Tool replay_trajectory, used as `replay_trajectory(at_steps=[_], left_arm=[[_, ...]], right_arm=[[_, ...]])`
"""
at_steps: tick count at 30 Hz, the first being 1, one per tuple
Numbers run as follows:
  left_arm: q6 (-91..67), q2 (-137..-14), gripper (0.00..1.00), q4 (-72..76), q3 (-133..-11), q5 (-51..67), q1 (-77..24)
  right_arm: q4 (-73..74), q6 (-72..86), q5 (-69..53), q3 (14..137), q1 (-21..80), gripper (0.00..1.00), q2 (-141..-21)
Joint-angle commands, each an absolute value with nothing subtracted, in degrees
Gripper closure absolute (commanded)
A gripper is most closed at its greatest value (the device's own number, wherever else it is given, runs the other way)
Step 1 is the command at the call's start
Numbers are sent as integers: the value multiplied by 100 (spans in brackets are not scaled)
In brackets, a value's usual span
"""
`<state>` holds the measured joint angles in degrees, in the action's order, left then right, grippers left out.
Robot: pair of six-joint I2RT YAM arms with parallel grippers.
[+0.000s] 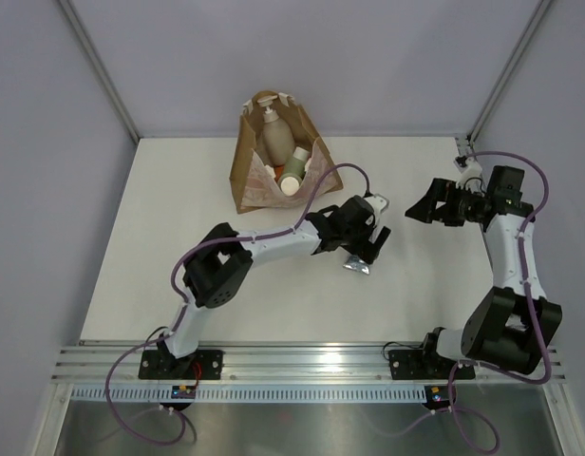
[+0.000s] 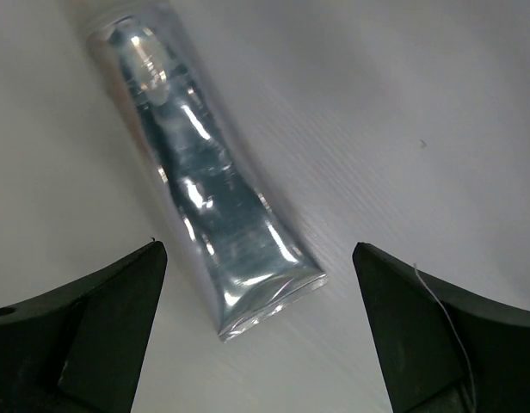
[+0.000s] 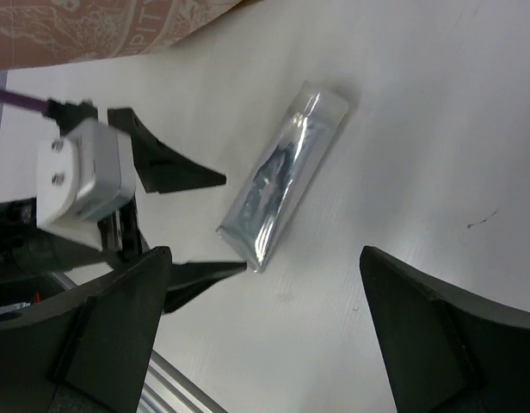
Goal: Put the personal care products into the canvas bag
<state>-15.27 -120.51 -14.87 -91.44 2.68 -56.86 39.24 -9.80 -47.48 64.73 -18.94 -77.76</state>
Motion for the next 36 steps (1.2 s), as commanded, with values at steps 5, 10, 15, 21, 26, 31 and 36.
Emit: replay_trajectory(at_steps=[5, 10, 15, 21, 26, 31, 36], left_arm=[[-1785, -12410, 7, -1986, -9387, -1345, -5625], [-1714, -12752, 5, -1951, -9685, -1099, -5634], [-1959, -12779, 3, -1609, -9975, -669, -5634], [-3057, -12577, 2, -1144, -9958, -327, -5564], [-4076, -12989, 2, -1343, -10571, -623, -5511], [-4342, -13762, 7, -1994, -11407, -1247, -5511], [-4228, -14194, 18, -2794, -12014, -1616, -5537]], right_arm=[[3419, -1002, -5080, 5845, -1951, 0, -6952], [3340, -1002, -5150, 5810, -1978, 1, -7022], [3270, -1002, -5151, 5704, -1995, 1, -6961], [3129, -976, -5107, 5555, -2039, 0, -6908], [2936, -783, -4818, 5520, -2083, 0, -6961], [2795, -580, -4763, 5476, -2162, 1, -6900], [2742, -501, -4860, 5458, -2276, 1, -6838]])
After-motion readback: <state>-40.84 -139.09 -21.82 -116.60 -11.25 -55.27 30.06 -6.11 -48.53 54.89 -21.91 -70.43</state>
